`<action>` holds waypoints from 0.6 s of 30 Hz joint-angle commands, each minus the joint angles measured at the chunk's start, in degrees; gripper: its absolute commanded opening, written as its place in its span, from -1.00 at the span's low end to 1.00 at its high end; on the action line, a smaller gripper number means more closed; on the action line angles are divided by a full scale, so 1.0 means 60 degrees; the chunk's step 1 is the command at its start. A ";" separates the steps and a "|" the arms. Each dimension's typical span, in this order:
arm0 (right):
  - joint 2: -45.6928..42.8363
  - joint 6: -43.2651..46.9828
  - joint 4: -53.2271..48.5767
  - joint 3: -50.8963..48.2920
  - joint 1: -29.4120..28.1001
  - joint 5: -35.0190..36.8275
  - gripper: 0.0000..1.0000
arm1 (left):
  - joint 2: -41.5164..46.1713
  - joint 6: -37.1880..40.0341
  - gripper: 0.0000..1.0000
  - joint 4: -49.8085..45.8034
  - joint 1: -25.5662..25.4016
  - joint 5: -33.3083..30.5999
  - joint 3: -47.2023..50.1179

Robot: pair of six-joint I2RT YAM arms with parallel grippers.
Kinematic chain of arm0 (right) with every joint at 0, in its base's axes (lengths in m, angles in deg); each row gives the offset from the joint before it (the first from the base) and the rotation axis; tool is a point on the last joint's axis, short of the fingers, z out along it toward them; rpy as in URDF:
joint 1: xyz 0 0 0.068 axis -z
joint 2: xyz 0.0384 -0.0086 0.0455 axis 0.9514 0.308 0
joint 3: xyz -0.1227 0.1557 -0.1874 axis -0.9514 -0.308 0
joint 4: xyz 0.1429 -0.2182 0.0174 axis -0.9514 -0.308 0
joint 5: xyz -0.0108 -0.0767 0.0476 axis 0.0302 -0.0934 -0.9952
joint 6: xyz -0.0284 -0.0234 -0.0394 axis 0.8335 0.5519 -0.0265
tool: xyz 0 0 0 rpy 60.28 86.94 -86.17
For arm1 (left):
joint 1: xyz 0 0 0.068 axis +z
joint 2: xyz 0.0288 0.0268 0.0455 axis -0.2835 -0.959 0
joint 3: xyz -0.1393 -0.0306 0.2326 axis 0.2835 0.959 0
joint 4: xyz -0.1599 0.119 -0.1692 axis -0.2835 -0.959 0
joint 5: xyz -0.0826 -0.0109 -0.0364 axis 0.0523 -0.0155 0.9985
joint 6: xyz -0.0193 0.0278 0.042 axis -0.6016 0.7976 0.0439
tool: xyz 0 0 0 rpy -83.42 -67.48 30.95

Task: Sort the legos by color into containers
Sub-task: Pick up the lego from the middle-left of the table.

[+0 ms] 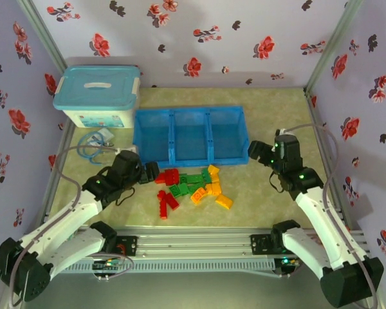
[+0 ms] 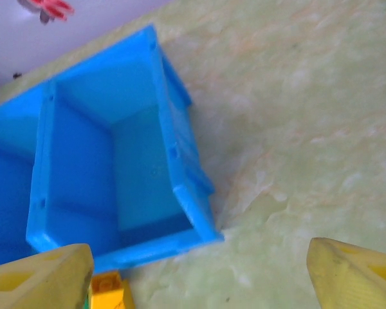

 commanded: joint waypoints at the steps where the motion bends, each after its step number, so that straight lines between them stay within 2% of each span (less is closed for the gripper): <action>1: 0.0141 0.0104 -0.0653 -0.0100 -0.0584 -0.0033 0.70 | -0.0204 -0.0618 0.61 -0.0260 -0.0259 -0.0315 0.0352; 8: 0.0503 -0.0144 -0.0871 -0.0031 -0.1390 0.0401 0.65 | -0.0574 -0.0874 0.57 -0.0541 -0.1236 -0.0142 0.0296; 18: 0.1547 -0.0459 -0.0372 0.0099 -0.2148 0.0789 0.59 | -0.1150 -0.2720 0.43 -0.1138 -0.3554 -0.0180 0.0540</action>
